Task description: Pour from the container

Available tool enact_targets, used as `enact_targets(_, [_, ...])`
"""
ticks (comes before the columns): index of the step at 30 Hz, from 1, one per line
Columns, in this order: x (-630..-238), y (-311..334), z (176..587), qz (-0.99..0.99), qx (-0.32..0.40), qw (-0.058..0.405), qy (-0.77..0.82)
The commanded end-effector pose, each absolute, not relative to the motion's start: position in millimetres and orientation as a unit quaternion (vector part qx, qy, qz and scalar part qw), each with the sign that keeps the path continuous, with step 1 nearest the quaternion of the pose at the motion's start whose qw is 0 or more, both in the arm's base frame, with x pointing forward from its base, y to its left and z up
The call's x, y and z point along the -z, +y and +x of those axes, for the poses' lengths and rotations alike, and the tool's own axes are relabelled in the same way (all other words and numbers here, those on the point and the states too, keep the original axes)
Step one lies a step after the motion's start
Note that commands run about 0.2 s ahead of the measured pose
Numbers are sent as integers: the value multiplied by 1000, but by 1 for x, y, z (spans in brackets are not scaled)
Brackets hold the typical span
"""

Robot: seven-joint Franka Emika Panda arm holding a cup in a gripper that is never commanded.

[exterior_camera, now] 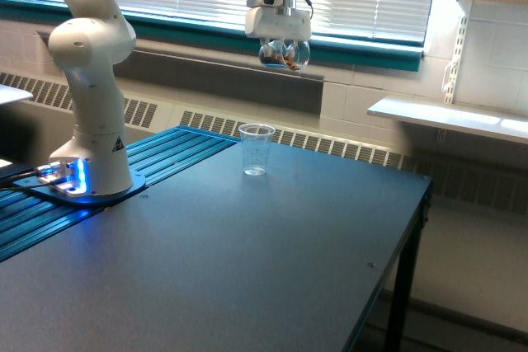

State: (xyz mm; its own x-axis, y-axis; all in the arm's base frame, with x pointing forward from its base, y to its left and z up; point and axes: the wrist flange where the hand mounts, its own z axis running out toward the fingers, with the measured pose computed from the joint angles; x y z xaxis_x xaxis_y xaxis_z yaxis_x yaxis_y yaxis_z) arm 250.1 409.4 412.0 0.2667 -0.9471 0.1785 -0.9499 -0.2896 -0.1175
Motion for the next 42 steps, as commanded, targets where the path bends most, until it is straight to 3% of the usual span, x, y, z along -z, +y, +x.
enact_targets(1, [-415, 411, 254, 774, -103, 1, -624])
enact_targets(42, [-413, 421, 265, 697, -91, -6, -711])
